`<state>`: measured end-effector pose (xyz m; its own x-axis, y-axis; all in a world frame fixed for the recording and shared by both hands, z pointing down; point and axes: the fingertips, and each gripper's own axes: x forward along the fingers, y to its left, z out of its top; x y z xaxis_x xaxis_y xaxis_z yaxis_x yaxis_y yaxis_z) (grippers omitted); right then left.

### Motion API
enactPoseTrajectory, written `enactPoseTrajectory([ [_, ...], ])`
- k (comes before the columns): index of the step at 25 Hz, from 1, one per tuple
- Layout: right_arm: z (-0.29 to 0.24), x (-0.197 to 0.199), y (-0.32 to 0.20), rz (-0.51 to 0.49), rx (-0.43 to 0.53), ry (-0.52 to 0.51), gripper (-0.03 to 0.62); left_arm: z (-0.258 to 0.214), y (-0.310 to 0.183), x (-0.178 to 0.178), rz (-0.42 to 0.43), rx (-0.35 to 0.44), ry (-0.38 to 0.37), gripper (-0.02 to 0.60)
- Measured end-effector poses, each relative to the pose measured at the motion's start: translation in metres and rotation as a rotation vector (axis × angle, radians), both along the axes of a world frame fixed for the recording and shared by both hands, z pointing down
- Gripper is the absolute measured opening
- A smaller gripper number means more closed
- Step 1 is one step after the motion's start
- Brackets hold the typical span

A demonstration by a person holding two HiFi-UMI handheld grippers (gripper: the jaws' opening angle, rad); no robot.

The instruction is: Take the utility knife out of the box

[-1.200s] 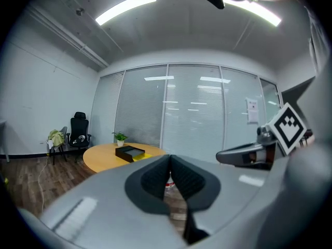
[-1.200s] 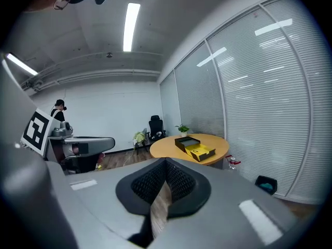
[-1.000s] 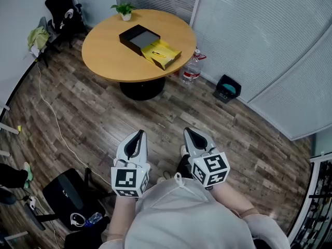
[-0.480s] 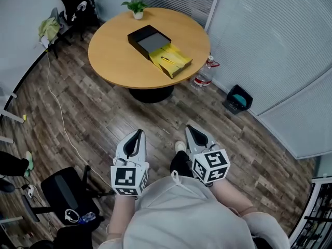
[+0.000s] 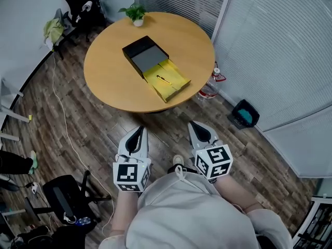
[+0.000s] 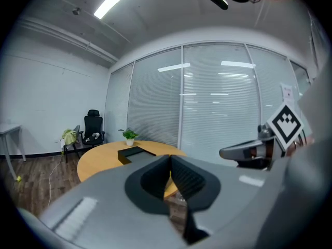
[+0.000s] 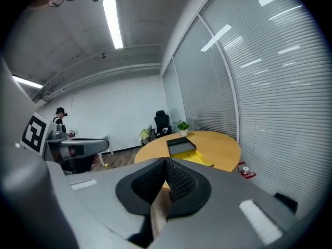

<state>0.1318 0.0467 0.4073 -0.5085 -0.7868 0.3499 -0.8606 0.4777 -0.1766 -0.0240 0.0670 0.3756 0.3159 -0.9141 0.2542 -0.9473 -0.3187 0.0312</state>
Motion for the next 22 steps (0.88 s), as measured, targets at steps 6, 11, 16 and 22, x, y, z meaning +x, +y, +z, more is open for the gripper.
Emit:
enactPoseTrajectory([
  [6,0.018,0.036,-0.068,-0.052,-0.052,0.024,0.000,0.011,-0.064,0.031,-0.050,-0.028,-0.007,0.006],
  [11,0.034,0.031,-0.103,-0.101,-0.118,-0.001,0.000,0.026,-0.096,0.034,-0.083,-0.067,0.002,0.006],
  [16,0.053,0.018,-0.138,-0.131,-0.145,0.012,0.000,0.044,-0.132,0.026,-0.103,-0.087,0.012,0.006],
  [22,0.070,-0.003,-0.193,-0.155,-0.171,0.047,0.000,0.055,-0.186,0.005,-0.132,-0.098,0.032,0.006],
])
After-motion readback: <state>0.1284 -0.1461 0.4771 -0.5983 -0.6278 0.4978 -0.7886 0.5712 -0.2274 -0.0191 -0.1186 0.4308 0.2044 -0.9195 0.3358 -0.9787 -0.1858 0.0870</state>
